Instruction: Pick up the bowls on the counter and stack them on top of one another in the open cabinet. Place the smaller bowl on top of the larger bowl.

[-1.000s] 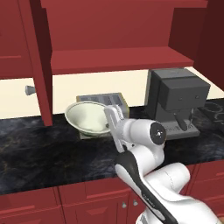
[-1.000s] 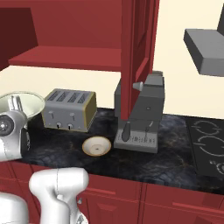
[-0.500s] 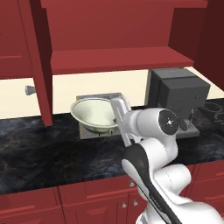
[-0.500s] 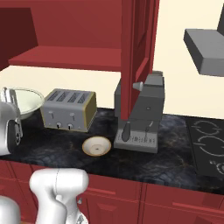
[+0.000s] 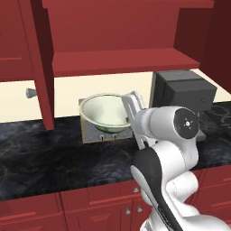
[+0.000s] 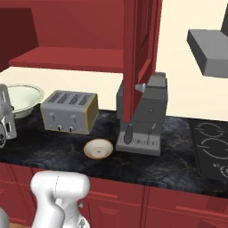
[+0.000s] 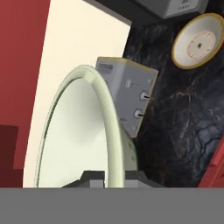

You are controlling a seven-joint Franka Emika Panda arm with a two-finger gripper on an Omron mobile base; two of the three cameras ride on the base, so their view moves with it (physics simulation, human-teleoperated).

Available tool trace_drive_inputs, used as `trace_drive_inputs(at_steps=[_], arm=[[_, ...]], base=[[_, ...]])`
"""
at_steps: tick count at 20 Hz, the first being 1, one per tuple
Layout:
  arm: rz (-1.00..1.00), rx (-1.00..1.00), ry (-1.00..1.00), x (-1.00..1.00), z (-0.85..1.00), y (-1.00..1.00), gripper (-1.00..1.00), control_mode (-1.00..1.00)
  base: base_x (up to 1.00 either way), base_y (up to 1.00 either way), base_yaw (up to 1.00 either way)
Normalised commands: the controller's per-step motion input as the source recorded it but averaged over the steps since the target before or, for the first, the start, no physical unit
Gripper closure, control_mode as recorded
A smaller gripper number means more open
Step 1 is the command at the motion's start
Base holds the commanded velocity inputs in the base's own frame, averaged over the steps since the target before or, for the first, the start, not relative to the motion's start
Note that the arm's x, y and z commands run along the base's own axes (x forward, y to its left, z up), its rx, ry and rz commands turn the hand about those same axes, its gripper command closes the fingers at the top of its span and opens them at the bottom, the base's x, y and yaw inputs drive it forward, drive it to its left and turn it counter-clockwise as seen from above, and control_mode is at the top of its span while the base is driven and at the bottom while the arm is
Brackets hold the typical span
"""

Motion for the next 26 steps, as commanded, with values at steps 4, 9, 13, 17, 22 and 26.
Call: trace_drive_inputs(at_steps=[4,9,13,17,22,26], arm=[[-0.05,-0.05,-0.04,-0.26,0.42,-0.29,1.0,-1.0],[-0.06,-0.05,-0.03,-0.2,0.48,-0.24,1.0,-1.0],[-0.06,-0.04,-0.02,-0.13,0.47,-0.27,1.0,-1.0],[-0.07,-0.04,-0.03,-0.11,0.48,-0.23,1.0,-1.0],[-0.06,-0.04,-0.04,-0.01,0.46,-0.12,1.0,-1.0],[-0.03,-0.01,-0.02,0.09,0.35,-0.09,1.0,-1.0]], base=[[0.0,0.0,0.0],[0.0,0.0,0.0],[0.0,0.0,0.0],[0.0,0.0,0.0],[0.0,0.0,0.0],[0.0,0.0,0.0]])
